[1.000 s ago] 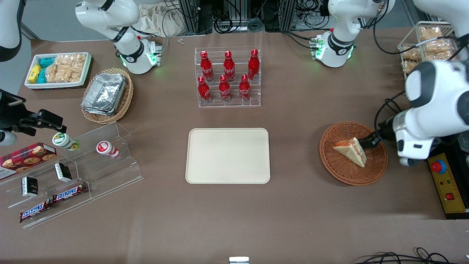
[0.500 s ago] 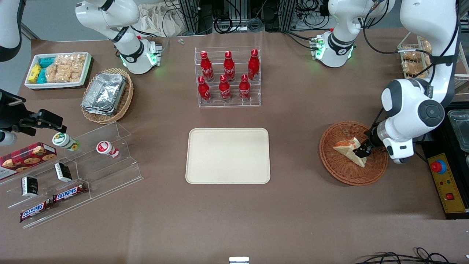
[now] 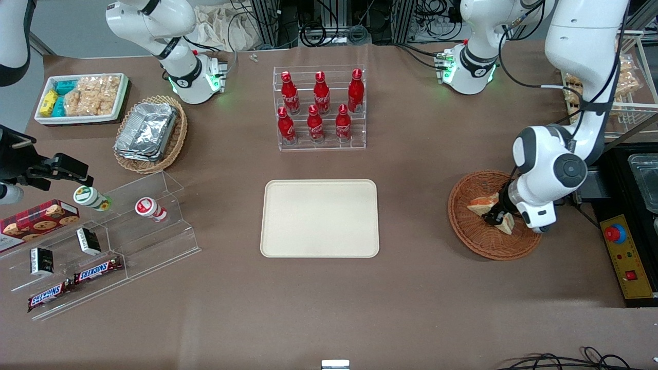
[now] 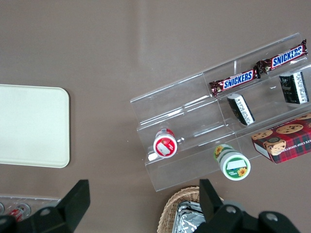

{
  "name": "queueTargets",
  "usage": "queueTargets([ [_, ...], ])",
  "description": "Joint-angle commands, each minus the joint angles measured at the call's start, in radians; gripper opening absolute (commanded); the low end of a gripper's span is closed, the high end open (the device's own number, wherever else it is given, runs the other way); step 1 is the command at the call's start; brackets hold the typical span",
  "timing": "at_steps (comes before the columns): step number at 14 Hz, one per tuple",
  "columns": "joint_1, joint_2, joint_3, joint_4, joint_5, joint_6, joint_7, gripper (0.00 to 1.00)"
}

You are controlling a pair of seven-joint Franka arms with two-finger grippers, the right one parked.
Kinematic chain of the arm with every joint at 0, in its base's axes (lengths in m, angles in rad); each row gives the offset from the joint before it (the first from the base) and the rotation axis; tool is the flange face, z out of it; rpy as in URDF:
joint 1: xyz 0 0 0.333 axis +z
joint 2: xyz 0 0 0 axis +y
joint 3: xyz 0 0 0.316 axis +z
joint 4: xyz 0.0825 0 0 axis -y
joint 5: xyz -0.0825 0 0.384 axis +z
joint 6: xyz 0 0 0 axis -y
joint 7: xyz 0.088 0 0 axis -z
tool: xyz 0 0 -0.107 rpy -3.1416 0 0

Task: Place sandwich from basket to tray
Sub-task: 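Lift the sandwich up out of the basket with the left gripper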

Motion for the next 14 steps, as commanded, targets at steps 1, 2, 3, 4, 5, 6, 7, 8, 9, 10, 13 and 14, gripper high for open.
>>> queueTargets([
  [1, -0.012, -0.018, 0.001, 0.009, 0.023, 0.02, -0.058, 0.0],
  [2, -0.012, -0.044, 0.001, 0.012, 0.023, -0.003, -0.059, 0.0],
  [3, -0.012, -0.083, 0.001, 0.02, 0.025, -0.07, -0.058, 0.0],
  [4, -0.012, -0.119, -0.001, 0.041, 0.026, -0.159, -0.045, 0.0],
  [5, -0.014, -0.155, -0.005, 0.078, 0.026, -0.26, -0.016, 0.0],
  [6, -0.014, -0.178, -0.028, 0.125, 0.026, -0.357, 0.032, 0.0],
  [7, -0.014, -0.18, -0.066, 0.182, 0.026, -0.449, 0.082, 0.0],
  [8, -0.014, -0.174, -0.114, 0.231, 0.026, -0.513, 0.094, 0.0],
  [9, -0.012, -0.17, -0.161, 0.251, 0.025, -0.528, 0.097, 0.0],
  [10, -0.014, -0.17, -0.209, 0.256, 0.022, -0.52, 0.105, 0.0],
  [13, -0.014, -0.137, -0.362, 0.294, 0.022, -0.471, 0.179, 0.0],
  [14, -0.014, -0.12, -0.408, 0.295, 0.023, -0.418, 0.185, 0.0],
])
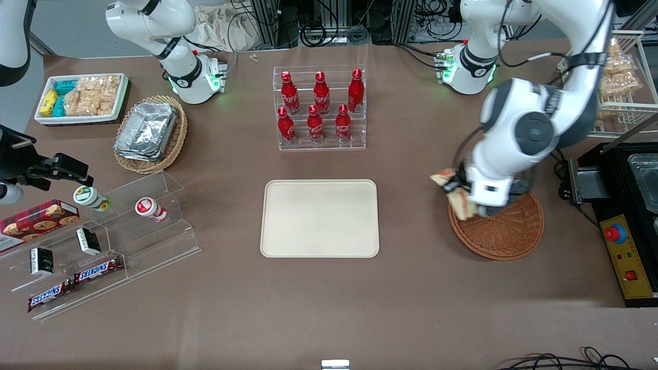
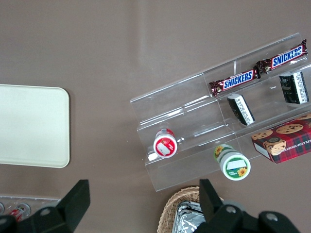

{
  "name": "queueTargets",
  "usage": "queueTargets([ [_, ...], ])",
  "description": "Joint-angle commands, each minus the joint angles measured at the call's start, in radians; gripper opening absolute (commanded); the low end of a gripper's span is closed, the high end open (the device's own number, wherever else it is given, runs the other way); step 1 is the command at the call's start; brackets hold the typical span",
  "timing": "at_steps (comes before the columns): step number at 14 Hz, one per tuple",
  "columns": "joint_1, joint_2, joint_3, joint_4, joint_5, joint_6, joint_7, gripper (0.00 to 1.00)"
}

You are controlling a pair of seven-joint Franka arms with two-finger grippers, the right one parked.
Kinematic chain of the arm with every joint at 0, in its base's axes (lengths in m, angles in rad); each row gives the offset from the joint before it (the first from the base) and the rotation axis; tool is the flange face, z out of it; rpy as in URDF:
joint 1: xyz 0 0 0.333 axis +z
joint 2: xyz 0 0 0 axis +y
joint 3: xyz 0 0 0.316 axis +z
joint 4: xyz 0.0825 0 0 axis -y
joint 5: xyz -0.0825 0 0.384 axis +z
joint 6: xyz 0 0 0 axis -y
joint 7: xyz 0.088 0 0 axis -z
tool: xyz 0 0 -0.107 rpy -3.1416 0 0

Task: Place sandwich from basket to tray
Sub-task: 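Carry the sandwich over the cream tray with the left gripper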

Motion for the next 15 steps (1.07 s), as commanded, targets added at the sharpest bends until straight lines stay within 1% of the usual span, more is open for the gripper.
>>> queueTargets([
  [1, 0.005, 0.071, -0.109, 0.037, 0.018, 0.113, 0.065, 0.0],
  [2, 0.001, 0.092, -0.134, 0.039, 0.018, 0.168, 0.08, 0.0],
  [4, -0.067, 0.166, -0.139, 0.05, 0.03, 0.291, 0.079, 0.0],
  [5, -0.09, 0.201, -0.139, 0.048, 0.077, 0.345, 0.074, 0.0],
  [7, -0.122, 0.275, -0.139, 0.05, 0.206, 0.405, 0.036, 0.0],
  [9, -0.139, 0.347, -0.137, 0.051, 0.298, 0.458, -0.004, 0.0],
  [11, -0.139, 0.405, -0.137, 0.053, 0.355, 0.505, -0.006, 0.0],
  [12, -0.139, 0.422, -0.137, 0.053, 0.367, 0.523, -0.007, 0.33],
  [13, -0.139, 0.425, -0.137, 0.053, 0.369, 0.526, -0.007, 0.56],
  [14, -0.139, 0.428, -0.137, 0.057, 0.371, 0.526, -0.004, 1.0],
  [15, -0.139, 0.444, -0.137, 0.076, 0.372, 0.526, -0.004, 1.0],
])
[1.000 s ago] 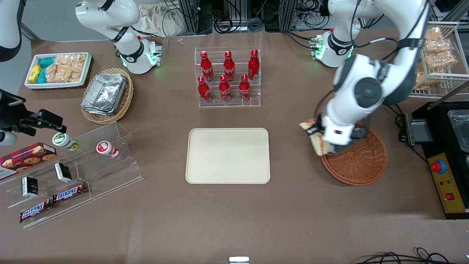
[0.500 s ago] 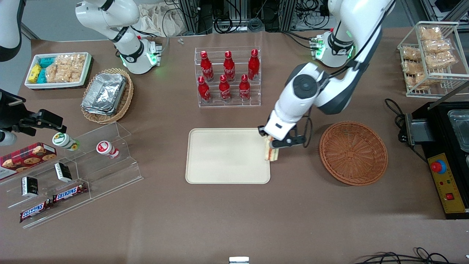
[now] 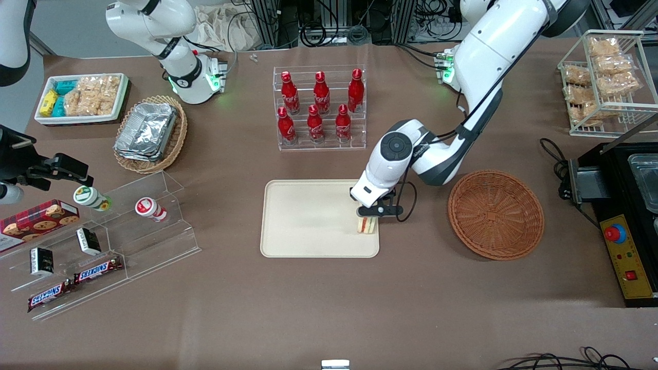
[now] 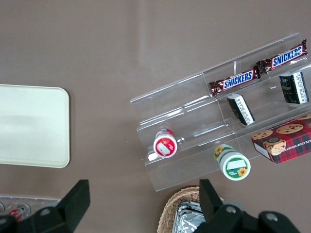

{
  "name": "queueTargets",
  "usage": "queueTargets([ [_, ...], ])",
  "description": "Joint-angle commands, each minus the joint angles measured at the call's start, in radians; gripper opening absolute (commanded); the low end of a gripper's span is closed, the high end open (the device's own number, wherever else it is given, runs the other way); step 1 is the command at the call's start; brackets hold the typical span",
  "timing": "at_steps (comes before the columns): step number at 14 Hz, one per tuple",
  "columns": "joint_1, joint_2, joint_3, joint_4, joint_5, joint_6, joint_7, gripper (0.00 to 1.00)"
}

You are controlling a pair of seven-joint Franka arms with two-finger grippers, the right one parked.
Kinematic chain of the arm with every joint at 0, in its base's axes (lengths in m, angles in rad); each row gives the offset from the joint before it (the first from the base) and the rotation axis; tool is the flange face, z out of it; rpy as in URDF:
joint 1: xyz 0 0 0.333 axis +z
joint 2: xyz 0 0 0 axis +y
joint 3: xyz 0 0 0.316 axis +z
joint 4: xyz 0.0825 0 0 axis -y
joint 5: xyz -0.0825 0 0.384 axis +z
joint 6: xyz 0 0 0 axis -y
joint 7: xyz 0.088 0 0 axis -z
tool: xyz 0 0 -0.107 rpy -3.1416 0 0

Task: Place sandwich from basket to tray
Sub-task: 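Carry the sandwich over the cream tray with the left gripper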

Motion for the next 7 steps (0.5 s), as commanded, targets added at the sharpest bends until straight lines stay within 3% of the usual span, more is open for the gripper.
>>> queueTargets([
  [1, -0.008, 0.029, 0.002, 0.061, 0.026, 0.002, -0.019, 1.0],
  [5, -0.006, 0.011, 0.002, 0.066, 0.022, -0.005, -0.109, 1.0],
  [7, 0.002, -0.085, 0.002, 0.08, 0.023, -0.107, -0.156, 1.0],
])
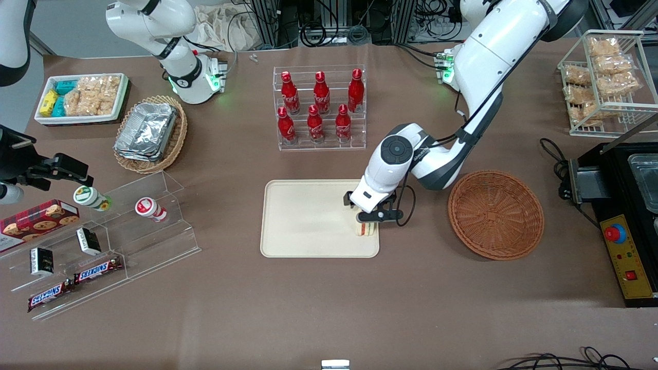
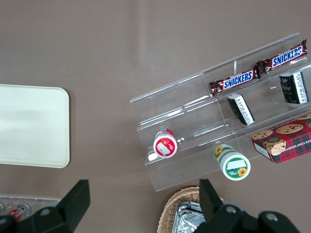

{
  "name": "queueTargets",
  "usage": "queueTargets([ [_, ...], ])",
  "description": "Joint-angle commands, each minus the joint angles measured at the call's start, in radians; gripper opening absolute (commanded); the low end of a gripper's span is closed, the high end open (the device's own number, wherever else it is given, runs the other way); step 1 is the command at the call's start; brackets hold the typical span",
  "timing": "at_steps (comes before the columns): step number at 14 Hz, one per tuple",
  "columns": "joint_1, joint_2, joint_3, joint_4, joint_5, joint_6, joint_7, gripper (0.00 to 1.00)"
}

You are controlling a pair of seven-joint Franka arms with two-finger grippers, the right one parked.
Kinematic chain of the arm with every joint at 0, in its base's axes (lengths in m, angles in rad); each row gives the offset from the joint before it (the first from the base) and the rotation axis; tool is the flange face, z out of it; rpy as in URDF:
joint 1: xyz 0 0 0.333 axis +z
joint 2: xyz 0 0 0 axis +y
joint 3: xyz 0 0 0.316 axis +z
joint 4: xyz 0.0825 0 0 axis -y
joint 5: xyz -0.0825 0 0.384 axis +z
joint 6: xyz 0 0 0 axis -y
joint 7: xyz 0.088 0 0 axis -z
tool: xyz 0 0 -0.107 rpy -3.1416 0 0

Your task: Place sandwich from basket to tray

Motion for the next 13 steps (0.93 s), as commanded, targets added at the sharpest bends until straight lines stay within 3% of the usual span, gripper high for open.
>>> queueTargets([
  [1, 0.012, -0.118, 0.002, 0.07, 0.012, -0.195, -0.067, 1.0],
  [4, 0.042, -0.126, 0.0, 0.243, -0.005, -0.464, -0.018, 1.0],
  [8, 0.196, -0.269, 0.002, 0.253, -0.199, -0.616, 0.317, 1.0],
  [11, 0.285, -0.372, 0.008, 0.251, -0.232, -0.813, 0.527, 1.0],
  [13, 0.26, -0.447, 0.119, 0.245, -0.264, -0.916, 0.658, 1.0],
])
